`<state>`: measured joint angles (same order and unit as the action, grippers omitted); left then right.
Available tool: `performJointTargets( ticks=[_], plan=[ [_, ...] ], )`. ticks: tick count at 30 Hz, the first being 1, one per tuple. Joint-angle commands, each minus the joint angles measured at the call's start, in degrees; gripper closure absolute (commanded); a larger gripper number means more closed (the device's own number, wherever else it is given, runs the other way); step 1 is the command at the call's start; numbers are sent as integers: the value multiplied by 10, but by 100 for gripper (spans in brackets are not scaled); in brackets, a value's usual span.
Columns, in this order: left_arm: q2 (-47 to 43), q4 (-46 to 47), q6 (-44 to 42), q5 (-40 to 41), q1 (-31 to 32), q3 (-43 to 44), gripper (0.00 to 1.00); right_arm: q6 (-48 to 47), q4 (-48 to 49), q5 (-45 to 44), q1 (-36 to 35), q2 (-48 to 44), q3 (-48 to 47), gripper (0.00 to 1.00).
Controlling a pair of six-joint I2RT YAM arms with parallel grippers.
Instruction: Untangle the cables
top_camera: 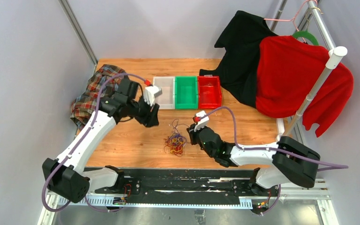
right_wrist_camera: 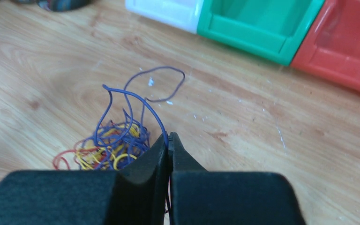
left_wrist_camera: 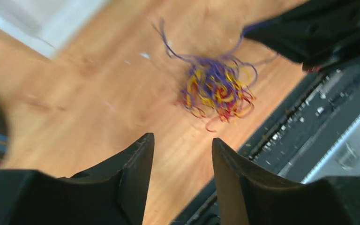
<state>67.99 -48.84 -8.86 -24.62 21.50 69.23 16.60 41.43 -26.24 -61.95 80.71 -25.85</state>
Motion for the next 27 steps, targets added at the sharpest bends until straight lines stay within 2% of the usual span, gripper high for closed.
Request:
performJointTargets(
  ticks=[1, 4, 9, 13, 17, 19, 22, 24, 27],
  plan=[
    [-27, 65, -22, -78, 29, -56, 41, -3, -41, 62, 25, -54, -25, 100],
    [-6, 105, -14, -104, 61, -78, 30, -2, -53, 122, 46, -80, -33, 99],
    [34, 122, -59, -116, 78, -44, 22, -18, -95, 219, 61, -109, -64, 99],
    [59, 78, -156, -140, 78, 5, 21, -40, -130, 296, 66, -116, -99, 99],
    [81, 2, -289, -217, 78, 32, 20, -50, -155, 343, 68, -107, -134, 99],
    [85, -25, -330, -253, 79, 34, 20, -51, -160, 355, 68, -102, -145, 99],
    [87, -42, -342, -269, 81, 31, 24, -50, -162, 366, 68, -97, -156, 99],
    [82, -52, -356, -261, 84, 25, 31, -50, -162, 375, 68, -94, -161, 99],
    [74, -52, -355, -249, 85, 15, 54, -50, -166, 382, 68, -91, -169, 99]
  ],
)
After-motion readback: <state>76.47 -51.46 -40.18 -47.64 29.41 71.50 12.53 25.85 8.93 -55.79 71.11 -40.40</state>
